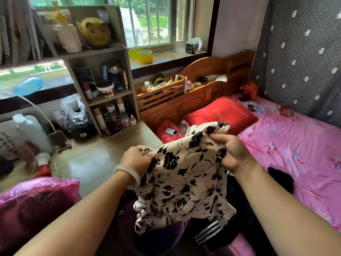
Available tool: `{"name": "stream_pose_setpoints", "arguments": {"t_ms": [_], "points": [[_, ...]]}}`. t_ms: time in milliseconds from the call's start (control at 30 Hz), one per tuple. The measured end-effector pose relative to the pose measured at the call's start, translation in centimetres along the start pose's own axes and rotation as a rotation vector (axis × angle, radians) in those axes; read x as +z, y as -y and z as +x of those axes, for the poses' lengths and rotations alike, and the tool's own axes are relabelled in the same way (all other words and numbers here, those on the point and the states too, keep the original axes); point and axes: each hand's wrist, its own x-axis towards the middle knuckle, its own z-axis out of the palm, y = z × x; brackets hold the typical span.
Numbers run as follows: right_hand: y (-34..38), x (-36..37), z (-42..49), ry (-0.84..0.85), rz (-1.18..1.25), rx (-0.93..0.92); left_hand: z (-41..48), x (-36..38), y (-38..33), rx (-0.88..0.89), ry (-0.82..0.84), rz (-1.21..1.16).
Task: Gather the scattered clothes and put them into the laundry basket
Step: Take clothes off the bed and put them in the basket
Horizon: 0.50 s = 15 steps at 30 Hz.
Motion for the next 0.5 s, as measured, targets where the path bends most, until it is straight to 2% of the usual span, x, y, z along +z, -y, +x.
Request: {"name": "stream_pose_setpoints", "arguments": {"t_ms": [67, 133, 233, 333, 400, 500], "points": [[0.7, -0.2, 0.0, -0.021, 0.028, -0.034, 0.0, -0.8, 0.3, -0.056, -0.005, 0.012], [1.4, -0.3, -0.1, -0.023, 0.028, -0.068, -0.3, -1.4, 0.1, -0.135, -0.004, -0.104], [2.2, -1.1, -0.3, -0.043, 0.004, -0.072, -0.6, -1.6, 0.1, -0.344, -0.06, -0.599], [2.5, -3.0, 0.2, -0.194, -0.019, -0.056, -0.1, -1.8, 0.8, -0.527, -0.111, -0.958], [2.1, -4.1, 0.8, -0.275, -0.081, -0.061, 0.2, -1.7, 1.5, -0.56, -0.04, -0.994], [1.2, -4.7, 1.1, -0.402, -0.448, -0.125, 0.1, -1.5, 2.1, -0.472, 0.204, -0.957]]}}
